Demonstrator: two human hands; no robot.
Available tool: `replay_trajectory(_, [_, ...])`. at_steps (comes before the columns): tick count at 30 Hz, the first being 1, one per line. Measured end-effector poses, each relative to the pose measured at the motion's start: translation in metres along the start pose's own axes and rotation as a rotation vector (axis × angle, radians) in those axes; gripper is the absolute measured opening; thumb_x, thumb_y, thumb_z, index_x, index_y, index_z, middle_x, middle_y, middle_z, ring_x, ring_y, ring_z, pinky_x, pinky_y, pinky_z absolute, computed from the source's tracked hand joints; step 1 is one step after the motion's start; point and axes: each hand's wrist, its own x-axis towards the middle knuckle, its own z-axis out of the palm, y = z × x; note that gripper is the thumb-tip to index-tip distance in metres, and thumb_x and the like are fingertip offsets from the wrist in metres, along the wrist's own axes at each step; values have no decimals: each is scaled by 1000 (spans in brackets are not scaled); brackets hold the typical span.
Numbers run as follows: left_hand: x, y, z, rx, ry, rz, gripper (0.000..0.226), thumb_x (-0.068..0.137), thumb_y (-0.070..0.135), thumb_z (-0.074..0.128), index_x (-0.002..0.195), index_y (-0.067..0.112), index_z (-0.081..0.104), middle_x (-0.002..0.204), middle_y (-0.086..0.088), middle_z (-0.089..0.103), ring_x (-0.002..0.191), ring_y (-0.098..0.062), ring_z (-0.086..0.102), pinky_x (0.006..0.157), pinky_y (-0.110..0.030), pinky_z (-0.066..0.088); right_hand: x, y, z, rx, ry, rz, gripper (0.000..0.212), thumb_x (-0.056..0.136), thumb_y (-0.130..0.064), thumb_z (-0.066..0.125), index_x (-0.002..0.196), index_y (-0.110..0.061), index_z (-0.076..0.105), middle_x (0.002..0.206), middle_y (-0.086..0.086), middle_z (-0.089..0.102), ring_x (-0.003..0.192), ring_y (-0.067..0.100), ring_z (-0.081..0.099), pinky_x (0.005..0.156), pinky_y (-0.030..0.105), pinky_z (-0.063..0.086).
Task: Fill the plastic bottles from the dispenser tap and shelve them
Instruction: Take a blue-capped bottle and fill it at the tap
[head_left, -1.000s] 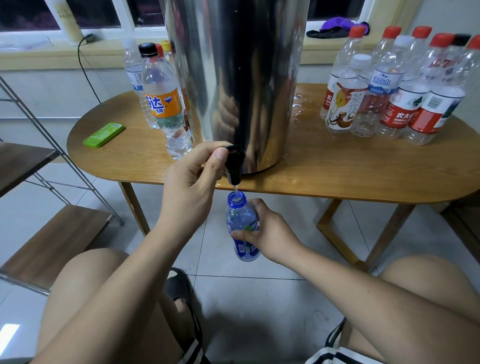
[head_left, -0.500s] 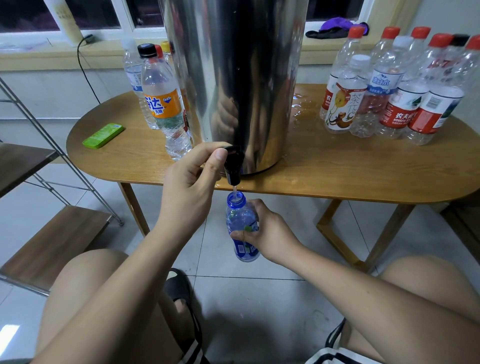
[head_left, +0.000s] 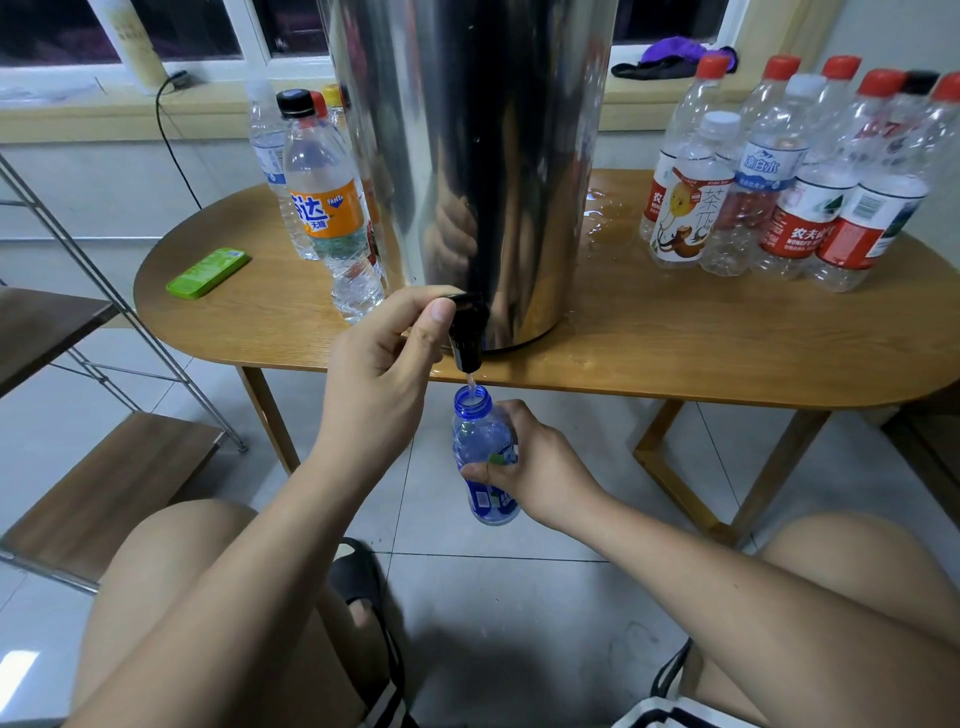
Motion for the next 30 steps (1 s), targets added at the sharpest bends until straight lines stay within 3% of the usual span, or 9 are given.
replay_trajectory(4, [0,0,0,-4,4,-4,27,115,28,54,123,17,77,98,5,75,91,-13,69,76,-23,56,0,0,0,5,1,0,77,87,-41,90,147,-29,44,141,-9,66,120,12,64,99,29,56])
replay_trajectory(10, [0,-2,-1,2,2,-8,26,115,28,54,123,18,77,99,5,75,91,-16,69,77,-35,60,1,0,1,3,-7,12,76,88,-42,89,147,-29,43,142,-10,64,118,9,62,95,26,53])
replay_trajectory(18, [0,-2,0,-13,6,-15,26,115,26,54,123,18,77,100,2,77,92,-17,70,78,-42,60,1,1,1,-2,-2,10,77,87,-44,90,146,-30,43,142,-11,64,120,11,63,98,29,56])
replay_trajectory(30, [-1,2,0,-12,-1,0,24,115,26,54,122,21,77,98,13,75,90,-9,69,76,-19,54,1,1,0,-8,-1,2,75,87,-44,90,144,-30,44,139,-10,66,118,12,64,98,31,58])
